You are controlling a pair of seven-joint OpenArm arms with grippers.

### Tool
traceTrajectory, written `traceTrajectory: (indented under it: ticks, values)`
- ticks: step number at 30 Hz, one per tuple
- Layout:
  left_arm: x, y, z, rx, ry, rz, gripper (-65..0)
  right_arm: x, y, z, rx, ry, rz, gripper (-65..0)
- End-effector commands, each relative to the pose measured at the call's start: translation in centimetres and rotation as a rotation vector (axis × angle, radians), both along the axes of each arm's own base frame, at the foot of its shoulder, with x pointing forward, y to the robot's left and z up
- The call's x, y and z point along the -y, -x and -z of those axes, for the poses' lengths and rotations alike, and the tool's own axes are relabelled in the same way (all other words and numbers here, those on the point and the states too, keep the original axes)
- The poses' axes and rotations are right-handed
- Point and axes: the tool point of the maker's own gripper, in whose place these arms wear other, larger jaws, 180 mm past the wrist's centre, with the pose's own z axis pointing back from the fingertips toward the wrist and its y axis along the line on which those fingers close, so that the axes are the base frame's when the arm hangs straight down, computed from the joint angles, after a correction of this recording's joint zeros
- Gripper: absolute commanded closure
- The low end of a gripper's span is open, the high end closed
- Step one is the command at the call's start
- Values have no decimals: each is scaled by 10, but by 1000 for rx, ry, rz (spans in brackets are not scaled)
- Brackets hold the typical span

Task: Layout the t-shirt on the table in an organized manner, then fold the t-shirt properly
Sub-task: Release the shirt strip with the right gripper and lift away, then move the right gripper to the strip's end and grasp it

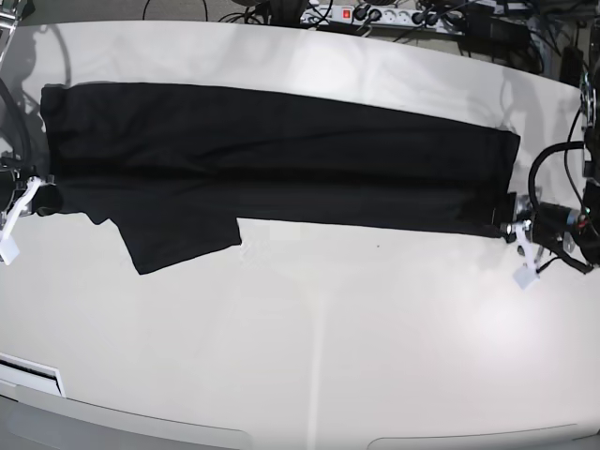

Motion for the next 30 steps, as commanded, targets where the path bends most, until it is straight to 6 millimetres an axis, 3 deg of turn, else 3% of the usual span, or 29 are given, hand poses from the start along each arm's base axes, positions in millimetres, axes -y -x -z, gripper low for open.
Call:
traceTrajectory:
  ticks: [1, 7, 13, 14, 15, 17, 18, 20, 24, 30]
  values:
    - [-14, -8, -13, 32, -24, -3, 0, 9, -6, -13, 35, 24, -5, 0]
    - [-38, 24, 3, -52, -93, 14, 0, 9, 6, -4, -7, 28, -8, 0]
    - [-36, 25, 17, 0, -72, -59, 0, 9, 6, -4, -7, 27, -8, 0]
    - [-36, 25, 19, 10, -68, -73, 0, 9, 6, -4, -7, 28, -8, -37]
    - [-35, 25, 20, 19, -66, -83, -35, 10, 5, -5, -6, 30, -8, -119]
    - [-35, 22, 20, 31, -64, -92, -194, 13, 2, -10, 7, 33, -10, -285]
    - [-36, 21, 19, 35, -64, -93, -266, 13, -4, -18, 30, 28, -12, -333]
    - [-36, 17, 17, 47, -62, -99, -349, 16, -14, -34, 74, 9, 13, -345]
    - [-36, 16, 18, 54, -63, -103, -356, 6, -33, -54, 145, -75, 43, -345]
    - [-34, 6, 15, 101, -50, -133, -356, -30, -50, -37, 215, -134, 69, -345]
